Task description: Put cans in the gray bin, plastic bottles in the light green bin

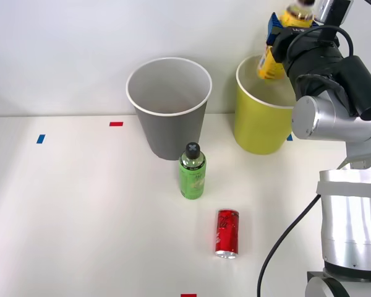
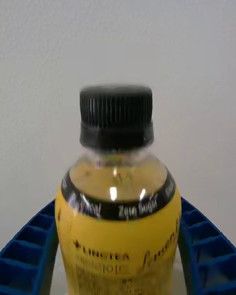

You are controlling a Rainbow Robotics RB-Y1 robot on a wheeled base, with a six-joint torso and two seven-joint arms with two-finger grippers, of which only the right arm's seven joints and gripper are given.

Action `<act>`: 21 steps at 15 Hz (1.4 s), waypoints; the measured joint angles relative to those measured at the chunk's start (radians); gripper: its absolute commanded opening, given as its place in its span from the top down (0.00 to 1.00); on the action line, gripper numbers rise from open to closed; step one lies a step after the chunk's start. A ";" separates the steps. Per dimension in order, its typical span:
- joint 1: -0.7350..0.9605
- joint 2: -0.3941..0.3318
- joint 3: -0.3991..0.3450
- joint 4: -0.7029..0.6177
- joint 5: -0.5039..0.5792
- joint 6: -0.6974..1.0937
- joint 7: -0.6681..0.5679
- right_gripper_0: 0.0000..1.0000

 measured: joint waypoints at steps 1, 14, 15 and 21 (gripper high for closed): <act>0.000 0.001 0.000 0.000 -0.001 -0.008 -0.002 0.00; 0.250 0.051 0.008 -0.186 -0.109 -0.211 0.008 0.00; 0.314 0.053 0.019 -0.252 -0.110 -0.213 0.010 0.00; 0.642 0.056 0.125 -0.410 -0.075 -0.349 0.035 0.00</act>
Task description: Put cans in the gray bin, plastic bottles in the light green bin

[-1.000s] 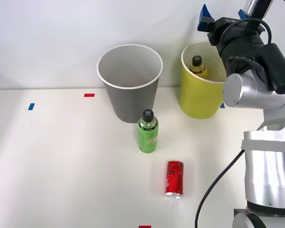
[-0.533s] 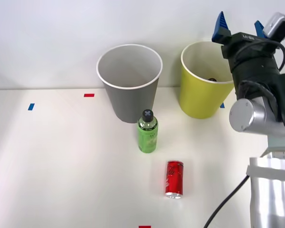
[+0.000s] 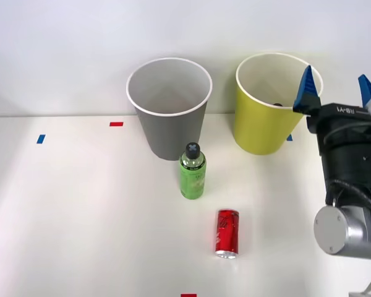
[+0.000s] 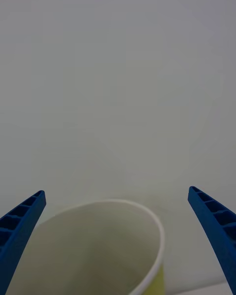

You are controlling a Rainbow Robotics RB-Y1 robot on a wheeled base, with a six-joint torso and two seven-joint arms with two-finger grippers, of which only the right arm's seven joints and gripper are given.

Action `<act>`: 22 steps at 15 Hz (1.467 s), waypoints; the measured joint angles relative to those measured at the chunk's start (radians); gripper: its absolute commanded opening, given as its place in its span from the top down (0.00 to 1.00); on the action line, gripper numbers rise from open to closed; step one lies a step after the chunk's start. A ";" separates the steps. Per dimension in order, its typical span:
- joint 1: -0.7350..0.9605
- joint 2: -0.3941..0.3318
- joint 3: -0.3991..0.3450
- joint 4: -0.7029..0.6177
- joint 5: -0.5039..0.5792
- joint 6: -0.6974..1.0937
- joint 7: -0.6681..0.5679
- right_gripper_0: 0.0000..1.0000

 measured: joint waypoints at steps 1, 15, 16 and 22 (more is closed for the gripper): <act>0.037 0.000 0.015 -0.001 0.007 -0.031 0.005 0.00; 0.407 -0.102 0.124 -0.001 0.036 -0.122 0.040 0.00; 0.436 -0.126 0.126 -0.001 0.031 -0.122 0.034 0.00; 0.553 -0.062 0.146 0.019 0.068 -0.166 0.042 0.00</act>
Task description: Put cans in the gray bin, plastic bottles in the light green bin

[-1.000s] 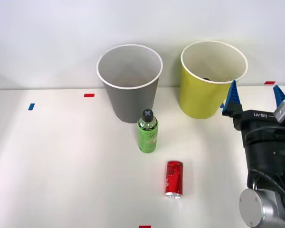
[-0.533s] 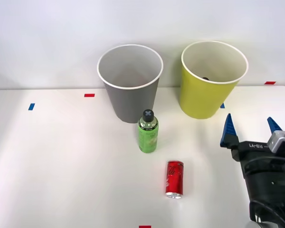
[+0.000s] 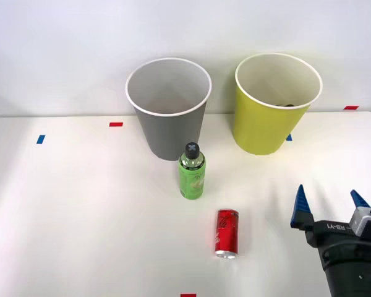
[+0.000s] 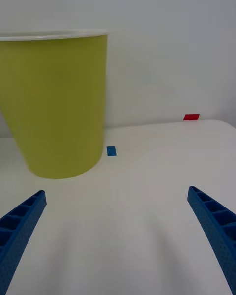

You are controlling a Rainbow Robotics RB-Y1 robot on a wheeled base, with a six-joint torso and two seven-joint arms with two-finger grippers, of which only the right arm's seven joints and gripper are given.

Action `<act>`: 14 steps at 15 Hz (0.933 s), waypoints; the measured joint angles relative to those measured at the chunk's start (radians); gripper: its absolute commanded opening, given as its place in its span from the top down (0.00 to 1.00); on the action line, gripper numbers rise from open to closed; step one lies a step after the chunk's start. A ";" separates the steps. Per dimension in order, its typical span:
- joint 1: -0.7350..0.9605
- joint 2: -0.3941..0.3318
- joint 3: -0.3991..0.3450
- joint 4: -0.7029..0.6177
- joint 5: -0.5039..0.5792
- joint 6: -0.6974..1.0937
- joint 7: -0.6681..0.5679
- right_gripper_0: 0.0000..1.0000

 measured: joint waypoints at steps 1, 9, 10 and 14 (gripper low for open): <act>0.011 -0.009 0.000 0.027 0.024 -0.068 -0.016 0.00; 0.181 -0.064 0.059 0.150 0.070 -0.297 -0.230 0.00; 0.195 -0.066 0.062 0.150 0.076 -0.310 -0.220 0.00; 0.243 -0.093 0.099 0.150 0.087 -0.324 -0.094 0.00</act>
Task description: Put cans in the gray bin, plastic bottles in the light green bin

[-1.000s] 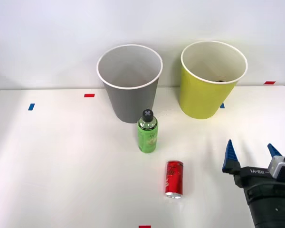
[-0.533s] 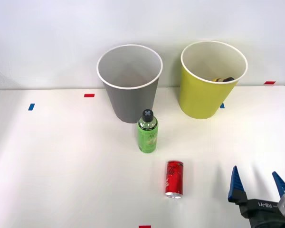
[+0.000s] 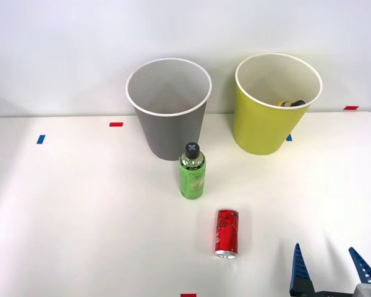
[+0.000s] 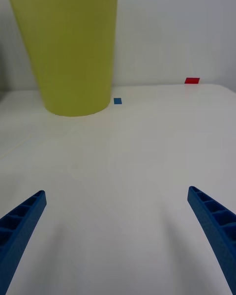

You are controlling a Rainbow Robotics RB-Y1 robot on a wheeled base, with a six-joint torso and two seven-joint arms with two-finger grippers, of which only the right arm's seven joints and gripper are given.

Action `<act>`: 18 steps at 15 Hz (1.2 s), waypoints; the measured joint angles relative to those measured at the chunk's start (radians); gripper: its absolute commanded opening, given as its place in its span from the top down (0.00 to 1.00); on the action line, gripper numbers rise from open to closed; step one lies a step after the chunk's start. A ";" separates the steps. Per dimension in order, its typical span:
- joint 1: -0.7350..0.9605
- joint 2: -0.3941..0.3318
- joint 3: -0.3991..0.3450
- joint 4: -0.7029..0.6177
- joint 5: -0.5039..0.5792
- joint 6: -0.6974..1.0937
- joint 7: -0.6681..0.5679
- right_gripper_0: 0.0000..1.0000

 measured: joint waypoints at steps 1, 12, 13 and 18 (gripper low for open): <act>0.011 -0.002 0.011 0.000 0.001 -0.001 -0.004 0.00; 0.092 -0.024 0.090 0.002 -0.014 -0.154 -0.029 0.00; 0.090 -0.033 0.097 0.015 -0.015 -0.187 -0.033 0.00; 0.028 -0.063 0.096 0.126 -0.019 -0.291 -0.046 0.00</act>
